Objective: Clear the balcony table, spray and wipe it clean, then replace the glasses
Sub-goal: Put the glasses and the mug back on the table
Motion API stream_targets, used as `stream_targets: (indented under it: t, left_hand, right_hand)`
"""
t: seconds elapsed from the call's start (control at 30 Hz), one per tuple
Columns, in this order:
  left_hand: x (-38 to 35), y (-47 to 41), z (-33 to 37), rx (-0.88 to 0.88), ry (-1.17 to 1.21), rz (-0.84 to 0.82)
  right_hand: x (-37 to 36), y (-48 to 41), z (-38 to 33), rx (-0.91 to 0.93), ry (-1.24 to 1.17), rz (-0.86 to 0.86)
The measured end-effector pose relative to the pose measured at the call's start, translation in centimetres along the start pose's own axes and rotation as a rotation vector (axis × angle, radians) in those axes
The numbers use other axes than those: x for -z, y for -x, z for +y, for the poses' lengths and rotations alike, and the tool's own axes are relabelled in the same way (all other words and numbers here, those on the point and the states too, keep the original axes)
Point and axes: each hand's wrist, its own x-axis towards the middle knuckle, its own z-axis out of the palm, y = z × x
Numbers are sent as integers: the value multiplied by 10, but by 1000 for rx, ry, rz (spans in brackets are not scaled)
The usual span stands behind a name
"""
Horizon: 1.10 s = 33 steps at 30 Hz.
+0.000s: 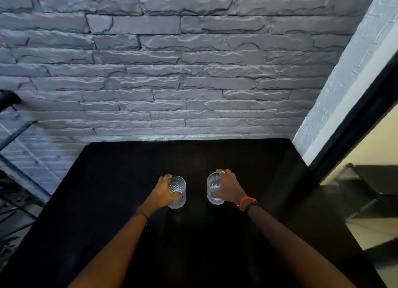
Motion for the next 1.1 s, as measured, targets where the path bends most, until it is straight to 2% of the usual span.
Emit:
stream_targets:
  t: [0.5, 0.83, 1.1]
  left_hand:
    - [-16, -55, 0, 28, 35, 27]
    - [-12, -69, 2, 52, 40, 4]
    - [-12, -69, 2, 68, 36, -3]
  right_hand:
    - [5, -61, 30, -98, 35, -63]
    - [-5, -68, 32, -118, 101, -62]
    - [-5, -65, 30, -138, 67, -94]
